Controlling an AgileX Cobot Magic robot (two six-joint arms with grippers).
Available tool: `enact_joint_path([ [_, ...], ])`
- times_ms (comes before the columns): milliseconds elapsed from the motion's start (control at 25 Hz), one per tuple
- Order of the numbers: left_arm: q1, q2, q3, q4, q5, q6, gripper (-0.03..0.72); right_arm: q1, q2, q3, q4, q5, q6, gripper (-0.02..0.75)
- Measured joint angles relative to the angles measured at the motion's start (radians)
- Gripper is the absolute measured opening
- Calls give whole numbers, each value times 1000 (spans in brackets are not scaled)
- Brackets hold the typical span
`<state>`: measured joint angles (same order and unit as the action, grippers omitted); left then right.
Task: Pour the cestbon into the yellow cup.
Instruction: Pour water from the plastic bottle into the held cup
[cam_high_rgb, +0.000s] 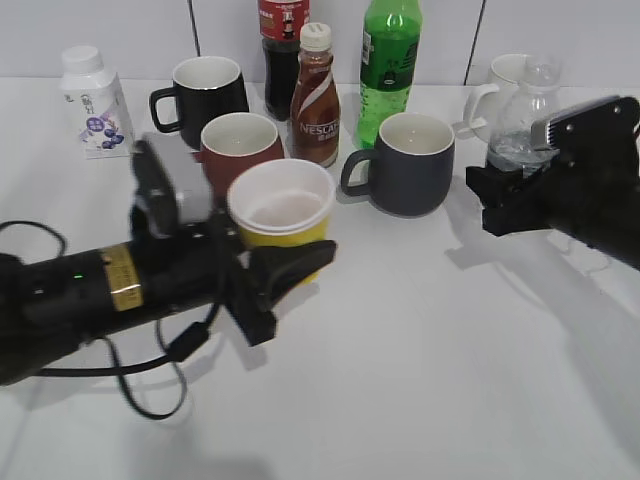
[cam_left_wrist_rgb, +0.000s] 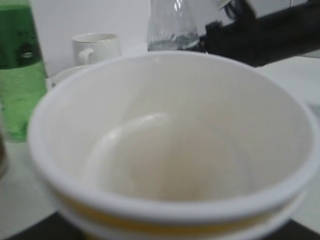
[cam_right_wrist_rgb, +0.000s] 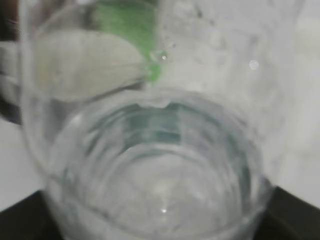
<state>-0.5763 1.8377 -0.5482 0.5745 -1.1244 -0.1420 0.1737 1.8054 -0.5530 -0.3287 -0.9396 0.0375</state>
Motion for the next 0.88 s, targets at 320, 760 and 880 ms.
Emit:
enact_joint_path([
  [320,-72,91,-112,35,78,-81,376,1,-164,8,-292,-1,-22,466],
  [760,-124,92,-188,53,278,-107,373,104,-166,-74,-372,180,-289,466],
  [880,-124,92,-188,54,279,-107,373,116,-166,-86,-355,199,-379,466],
])
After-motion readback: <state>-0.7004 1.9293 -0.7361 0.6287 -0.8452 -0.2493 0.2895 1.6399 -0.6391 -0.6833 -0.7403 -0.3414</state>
